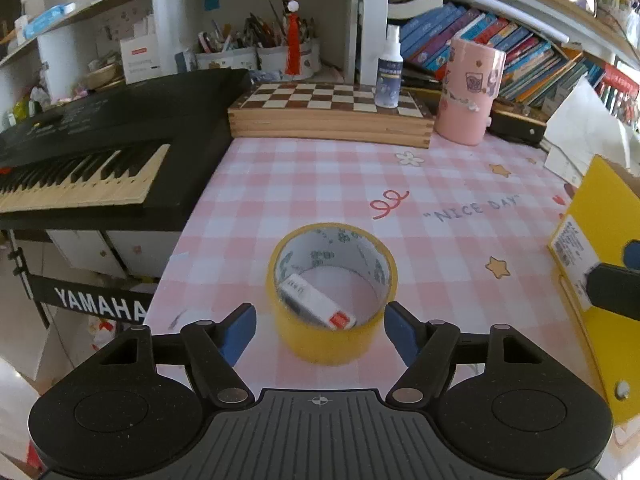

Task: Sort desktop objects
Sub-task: 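Grasp the tape roll rim with the left gripper and lift it off the small box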

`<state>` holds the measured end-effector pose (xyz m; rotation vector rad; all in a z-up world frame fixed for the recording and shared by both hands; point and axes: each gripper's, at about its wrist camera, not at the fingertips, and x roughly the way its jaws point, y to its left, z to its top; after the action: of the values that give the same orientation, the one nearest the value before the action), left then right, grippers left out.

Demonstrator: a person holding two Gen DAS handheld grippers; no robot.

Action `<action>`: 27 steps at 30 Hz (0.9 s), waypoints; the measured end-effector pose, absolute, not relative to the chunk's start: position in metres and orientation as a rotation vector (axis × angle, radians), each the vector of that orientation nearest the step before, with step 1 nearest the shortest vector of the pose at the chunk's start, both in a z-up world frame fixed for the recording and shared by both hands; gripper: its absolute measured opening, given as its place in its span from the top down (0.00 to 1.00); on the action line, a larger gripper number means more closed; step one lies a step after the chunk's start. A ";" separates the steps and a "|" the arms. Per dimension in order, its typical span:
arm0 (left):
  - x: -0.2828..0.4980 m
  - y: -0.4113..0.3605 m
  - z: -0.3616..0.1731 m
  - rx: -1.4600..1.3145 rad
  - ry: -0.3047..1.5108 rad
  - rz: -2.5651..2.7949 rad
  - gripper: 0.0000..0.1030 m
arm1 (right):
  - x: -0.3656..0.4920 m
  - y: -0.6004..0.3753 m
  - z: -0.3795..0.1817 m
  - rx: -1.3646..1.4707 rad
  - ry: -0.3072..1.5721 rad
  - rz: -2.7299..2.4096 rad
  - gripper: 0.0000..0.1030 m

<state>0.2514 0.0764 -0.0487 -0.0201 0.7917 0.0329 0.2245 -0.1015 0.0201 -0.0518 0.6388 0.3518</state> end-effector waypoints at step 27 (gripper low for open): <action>0.254 0.067 -0.047 -0.038 0.764 -0.049 0.22 | 0.255 -0.103 0.012 -0.013 0.696 0.369 0.48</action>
<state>0.2536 0.0672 -0.0470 -0.0381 0.7641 -0.0489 0.2550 -0.1034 0.0123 -0.0131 0.6963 0.3686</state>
